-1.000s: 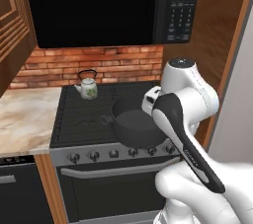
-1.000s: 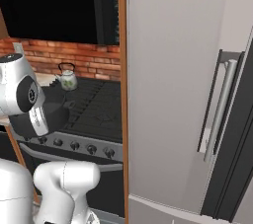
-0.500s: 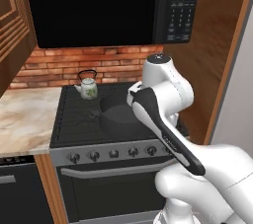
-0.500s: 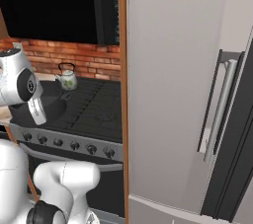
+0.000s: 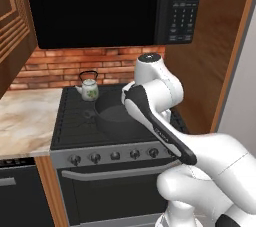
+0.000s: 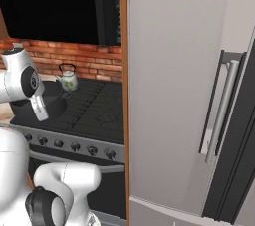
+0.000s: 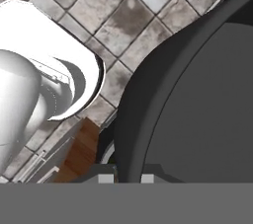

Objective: Pick the kettle from the cabinet and place it on a stove burner. Then pick the pot from the counter and place it on another stove burner. Finally, turn both burners on.

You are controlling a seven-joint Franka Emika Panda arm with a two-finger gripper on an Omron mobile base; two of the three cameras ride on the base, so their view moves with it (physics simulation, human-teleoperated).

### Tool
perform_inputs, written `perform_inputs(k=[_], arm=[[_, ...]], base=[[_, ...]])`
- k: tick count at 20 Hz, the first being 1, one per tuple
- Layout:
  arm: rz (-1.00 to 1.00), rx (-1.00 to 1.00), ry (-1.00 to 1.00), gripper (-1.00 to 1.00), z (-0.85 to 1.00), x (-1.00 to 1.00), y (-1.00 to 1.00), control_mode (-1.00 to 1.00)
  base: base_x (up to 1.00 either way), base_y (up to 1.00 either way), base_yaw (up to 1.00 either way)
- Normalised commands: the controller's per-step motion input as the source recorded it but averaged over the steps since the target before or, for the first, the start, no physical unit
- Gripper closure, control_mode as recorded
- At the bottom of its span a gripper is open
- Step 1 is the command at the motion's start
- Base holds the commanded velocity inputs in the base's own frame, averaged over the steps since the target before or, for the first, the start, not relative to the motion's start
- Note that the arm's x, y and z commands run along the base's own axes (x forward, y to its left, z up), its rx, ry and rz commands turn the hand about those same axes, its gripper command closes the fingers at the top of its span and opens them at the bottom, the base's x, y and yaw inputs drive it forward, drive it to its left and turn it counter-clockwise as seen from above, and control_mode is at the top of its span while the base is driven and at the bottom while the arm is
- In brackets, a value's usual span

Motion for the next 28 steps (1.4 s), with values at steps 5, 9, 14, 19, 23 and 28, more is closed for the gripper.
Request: perform_inputs(k=[5,9,14,19,23,28], arm=[[0.01,0.00,0.00,1.00,-0.09,0.35,0.00,-1.00],[0.02,0.00,0.00,1.00,-0.16,0.36,0.11,-1.00],[0.03,0.00,0.00,1.00,-0.21,0.31,0.19,-1.00],[0.04,0.00,0.00,1.00,-0.24,0.29,0.21,-1.00],[0.04,0.00,0.00,1.00,-0.22,0.29,0.19,-1.00],[0.03,0.00,0.00,1.00,-0.21,0.29,0.28,-1.00]], base=[[0.00,0.00,0.00],[0.00,0.00,0.00],[0.00,0.00,0.00],[0.00,0.00,0.00],[0.00,0.00,0.00],[0.00,0.00,0.00]])
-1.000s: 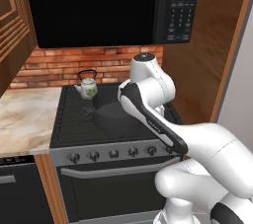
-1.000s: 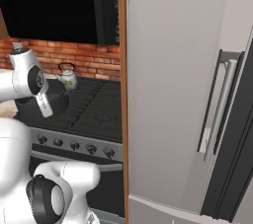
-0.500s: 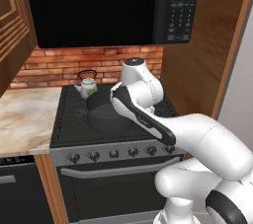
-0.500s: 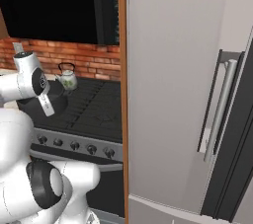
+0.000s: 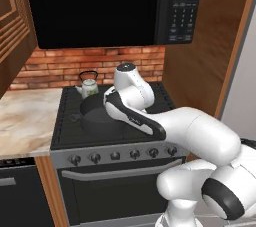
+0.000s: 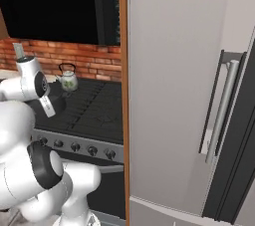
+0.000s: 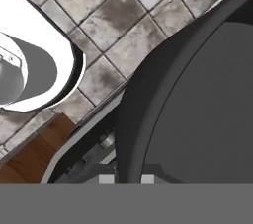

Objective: Pick the kettle from the cabinet and place it on a stove burner. Then pick the pot from the counter and place it on another stove burner. Finally, turn both burners on.

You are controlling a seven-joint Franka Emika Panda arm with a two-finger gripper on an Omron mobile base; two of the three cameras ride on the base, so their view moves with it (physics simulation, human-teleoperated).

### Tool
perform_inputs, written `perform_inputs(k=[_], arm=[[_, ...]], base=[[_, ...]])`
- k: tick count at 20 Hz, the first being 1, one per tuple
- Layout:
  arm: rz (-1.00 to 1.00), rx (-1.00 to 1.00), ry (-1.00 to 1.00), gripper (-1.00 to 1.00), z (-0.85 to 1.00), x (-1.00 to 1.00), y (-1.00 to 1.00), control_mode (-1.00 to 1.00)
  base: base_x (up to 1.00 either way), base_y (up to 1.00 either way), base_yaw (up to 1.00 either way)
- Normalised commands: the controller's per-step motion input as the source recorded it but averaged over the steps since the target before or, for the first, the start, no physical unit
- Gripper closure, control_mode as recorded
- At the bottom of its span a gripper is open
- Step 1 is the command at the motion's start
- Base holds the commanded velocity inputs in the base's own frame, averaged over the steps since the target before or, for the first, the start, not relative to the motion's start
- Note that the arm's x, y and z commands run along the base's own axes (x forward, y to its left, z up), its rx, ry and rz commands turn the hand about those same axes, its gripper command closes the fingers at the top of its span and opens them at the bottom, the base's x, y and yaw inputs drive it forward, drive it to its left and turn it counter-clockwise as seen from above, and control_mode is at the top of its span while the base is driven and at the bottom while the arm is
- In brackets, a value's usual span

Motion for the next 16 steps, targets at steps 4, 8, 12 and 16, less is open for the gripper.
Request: perform_inputs(k=[4,8,12,16], arm=[[0.03,0.00,0.00,1.00,-0.20,0.29,0.25,-1.00],[0.03,0.00,0.00,1.00,-0.20,0.28,0.21,-1.00],[0.01,0.00,0.02,1.00,-0.17,0.26,0.07,-1.00],[0.00,0.01,0.05,1.00,-0.16,0.30,0.00,-1.00]], base=[[0.00,0.00,0.00],[0.00,0.00,0.00],[0.00,0.00,0.00],[0.00,0.00,0.00]])
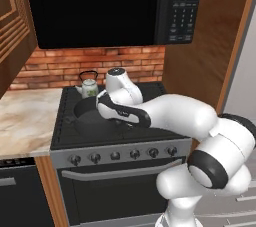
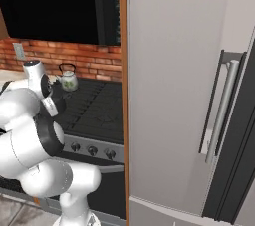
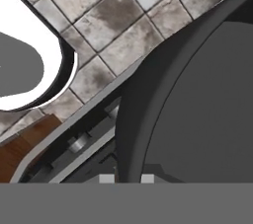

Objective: Pick the kettle from the cabinet and place it on a stove burner. Then pick the pot from the counter and place it on another stove burner. Finally, turn both burners on.

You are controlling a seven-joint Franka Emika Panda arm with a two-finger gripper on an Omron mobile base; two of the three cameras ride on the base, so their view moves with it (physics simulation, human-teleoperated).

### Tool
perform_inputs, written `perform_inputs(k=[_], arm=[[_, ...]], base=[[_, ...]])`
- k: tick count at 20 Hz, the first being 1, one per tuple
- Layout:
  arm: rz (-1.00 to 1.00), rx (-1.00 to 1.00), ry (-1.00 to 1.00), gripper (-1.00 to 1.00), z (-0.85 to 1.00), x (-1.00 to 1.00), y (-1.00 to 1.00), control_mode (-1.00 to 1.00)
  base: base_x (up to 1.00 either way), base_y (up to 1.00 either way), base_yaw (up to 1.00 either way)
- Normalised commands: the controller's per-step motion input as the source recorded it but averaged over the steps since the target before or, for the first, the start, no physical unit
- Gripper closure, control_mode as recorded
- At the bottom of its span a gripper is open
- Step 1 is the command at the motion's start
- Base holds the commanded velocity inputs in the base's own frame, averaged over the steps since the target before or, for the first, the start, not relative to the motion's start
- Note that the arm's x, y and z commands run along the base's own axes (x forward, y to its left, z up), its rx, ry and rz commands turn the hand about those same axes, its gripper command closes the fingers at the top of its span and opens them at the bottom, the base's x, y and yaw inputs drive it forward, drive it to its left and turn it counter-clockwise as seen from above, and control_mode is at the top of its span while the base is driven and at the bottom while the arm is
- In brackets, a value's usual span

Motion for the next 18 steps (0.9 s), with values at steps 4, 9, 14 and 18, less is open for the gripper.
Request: perform_inputs(k=[4,9,14,18], arm=[[0.00,0.01,0.04,1.00,-0.16,0.33,0.00,-1.00],[0.00,0.01,0.05,1.00,-0.18,0.34,0.03,-1.00],[0.00,0.00,0.02,1.00,-0.20,0.26,0.08,-1.00],[0.00,0.00,0.00,1.00,-0.22,0.20,0.11,-1.00]], base=[[0.00,0.00,0.00],[0.00,0.00,0.00],[0.00,0.00,0.00],[0.00,0.00,0.00]])
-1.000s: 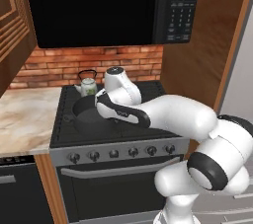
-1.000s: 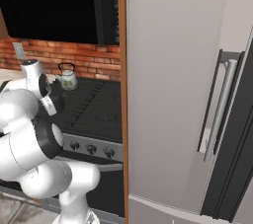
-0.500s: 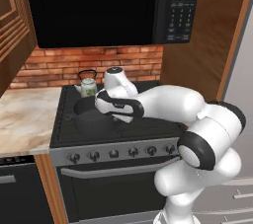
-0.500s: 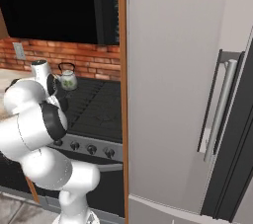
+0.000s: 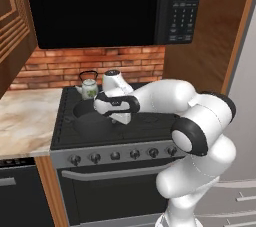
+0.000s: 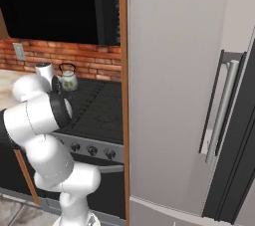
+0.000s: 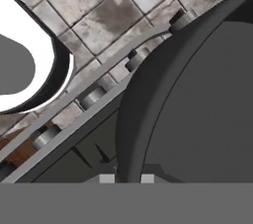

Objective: Pick the kettle from the cabinet and place it on a stove burner. Then pick the pot from the counter and place it on another stove burner. Finally, turn both burners on.

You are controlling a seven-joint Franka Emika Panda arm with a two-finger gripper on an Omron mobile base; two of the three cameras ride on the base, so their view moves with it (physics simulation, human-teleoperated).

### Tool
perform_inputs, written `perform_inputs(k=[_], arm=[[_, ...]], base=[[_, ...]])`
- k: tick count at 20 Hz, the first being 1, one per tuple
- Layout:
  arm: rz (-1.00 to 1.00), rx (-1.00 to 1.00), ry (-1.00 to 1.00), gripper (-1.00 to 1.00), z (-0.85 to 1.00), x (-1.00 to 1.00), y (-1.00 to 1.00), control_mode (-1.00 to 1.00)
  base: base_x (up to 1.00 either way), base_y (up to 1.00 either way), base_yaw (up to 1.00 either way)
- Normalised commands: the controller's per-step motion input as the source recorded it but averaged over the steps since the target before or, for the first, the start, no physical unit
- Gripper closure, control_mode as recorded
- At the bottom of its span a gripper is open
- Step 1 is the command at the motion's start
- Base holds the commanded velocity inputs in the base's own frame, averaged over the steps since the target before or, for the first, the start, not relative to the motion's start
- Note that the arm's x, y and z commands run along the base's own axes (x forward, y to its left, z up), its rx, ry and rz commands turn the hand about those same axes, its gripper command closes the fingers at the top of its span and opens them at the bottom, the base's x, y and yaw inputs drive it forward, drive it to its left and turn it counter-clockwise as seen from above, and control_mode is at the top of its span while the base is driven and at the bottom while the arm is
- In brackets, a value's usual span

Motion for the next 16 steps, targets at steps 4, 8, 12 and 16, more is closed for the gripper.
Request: perform_inputs(k=[4,8,12,16], arm=[[0.00,0.00,0.00,1.00,-0.21,0.19,0.13,-1.00],[0.00,0.00,0.00,1.00,-0.22,0.19,0.13,-1.00],[0.00,0.00,0.00,1.00,-0.20,0.19,0.13,-1.00],[0.00,0.00,0.00,1.00,-0.16,0.17,0.09,-1.00]], base=[[0.00,0.00,0.00],[0.00,0.00,0.00],[0.00,0.00,0.00],[0.00,0.00,0.00]])
